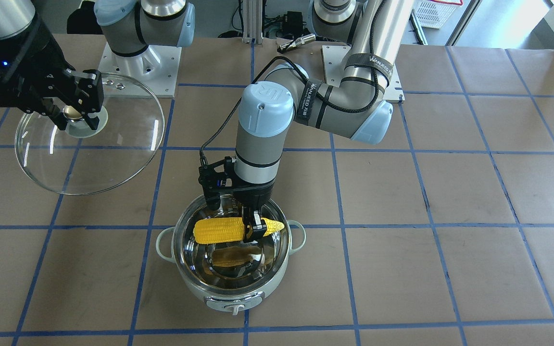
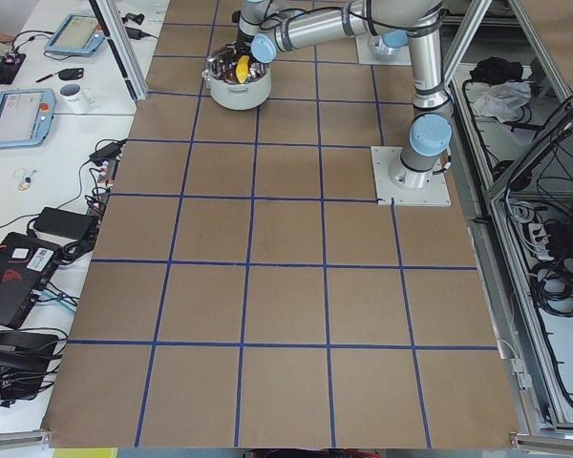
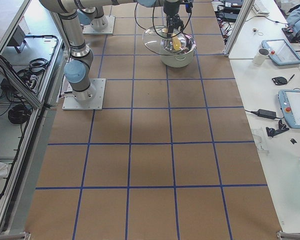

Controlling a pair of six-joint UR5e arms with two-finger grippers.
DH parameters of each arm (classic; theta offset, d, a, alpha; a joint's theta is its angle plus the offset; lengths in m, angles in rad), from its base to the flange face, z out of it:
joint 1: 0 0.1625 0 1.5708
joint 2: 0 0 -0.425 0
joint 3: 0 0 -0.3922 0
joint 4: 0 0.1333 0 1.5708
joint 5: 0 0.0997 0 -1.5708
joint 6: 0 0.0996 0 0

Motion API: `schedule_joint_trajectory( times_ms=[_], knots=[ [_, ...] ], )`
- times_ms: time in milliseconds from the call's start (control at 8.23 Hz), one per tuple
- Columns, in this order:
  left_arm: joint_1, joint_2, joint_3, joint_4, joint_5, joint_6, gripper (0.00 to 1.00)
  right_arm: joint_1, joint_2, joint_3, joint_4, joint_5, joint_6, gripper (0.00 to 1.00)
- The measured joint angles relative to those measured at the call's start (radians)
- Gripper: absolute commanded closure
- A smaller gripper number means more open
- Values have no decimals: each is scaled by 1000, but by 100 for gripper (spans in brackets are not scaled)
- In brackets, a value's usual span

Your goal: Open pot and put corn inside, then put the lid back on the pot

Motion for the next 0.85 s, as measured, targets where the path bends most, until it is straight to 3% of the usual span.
schedule_joint_trajectory(
  times_ms=[486,851],
  knots=[
    [-1,64,8,-58,2,-10,0,1,-2,0,0,0,2,74],
    [74,204,11,-222,-21,-19,0,6,9,2,-21,1,5,74]
  ],
)
